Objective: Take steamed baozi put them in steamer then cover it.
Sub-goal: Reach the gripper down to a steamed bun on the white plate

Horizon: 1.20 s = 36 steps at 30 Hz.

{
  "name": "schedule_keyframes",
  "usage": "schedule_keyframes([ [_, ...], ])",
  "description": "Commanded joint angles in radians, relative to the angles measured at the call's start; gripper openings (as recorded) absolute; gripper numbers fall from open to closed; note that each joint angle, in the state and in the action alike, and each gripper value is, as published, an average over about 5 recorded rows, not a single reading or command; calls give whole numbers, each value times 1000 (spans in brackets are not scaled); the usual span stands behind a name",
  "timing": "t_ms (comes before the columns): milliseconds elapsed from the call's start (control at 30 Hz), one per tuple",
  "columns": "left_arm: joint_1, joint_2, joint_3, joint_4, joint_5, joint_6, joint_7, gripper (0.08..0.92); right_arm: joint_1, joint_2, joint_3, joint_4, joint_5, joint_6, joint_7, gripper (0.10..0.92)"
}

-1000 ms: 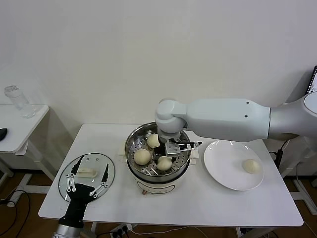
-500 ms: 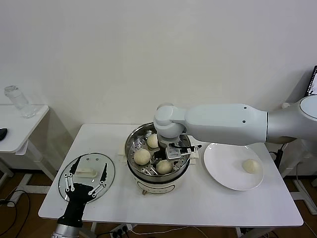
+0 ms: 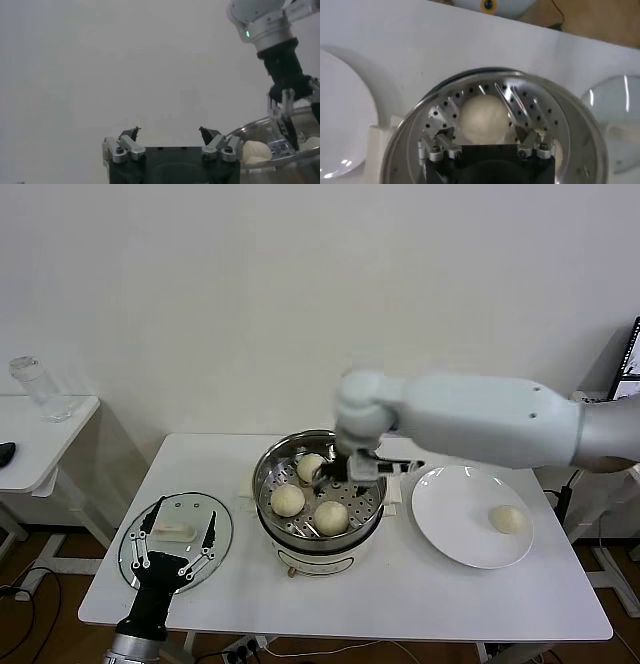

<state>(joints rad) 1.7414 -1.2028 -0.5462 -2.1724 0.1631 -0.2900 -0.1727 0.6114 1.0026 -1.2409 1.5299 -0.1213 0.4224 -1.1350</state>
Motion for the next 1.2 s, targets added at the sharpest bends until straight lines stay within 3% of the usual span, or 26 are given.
schedule_keyframes([
  [33,-5,1,9,2,1,5,2,823,5,-251,147,-113,301,-312,-16,823],
  [200,-12,3,16,5,2,7,2,823,-9,-360,145,-283,397,-464,-20,823],
  [433,-14,12,22,7,3,8,2,823,-160,-464,138,-474,386,-519,-42,823],
  [767,-2,20,11,-2,3,11,1,823,-385,-513,216,-522,269,-491,-39,823],
  [1200,15,16,3,-6,6,10,0,823,-507,-406,267,-611,215,-480,16,823],
])
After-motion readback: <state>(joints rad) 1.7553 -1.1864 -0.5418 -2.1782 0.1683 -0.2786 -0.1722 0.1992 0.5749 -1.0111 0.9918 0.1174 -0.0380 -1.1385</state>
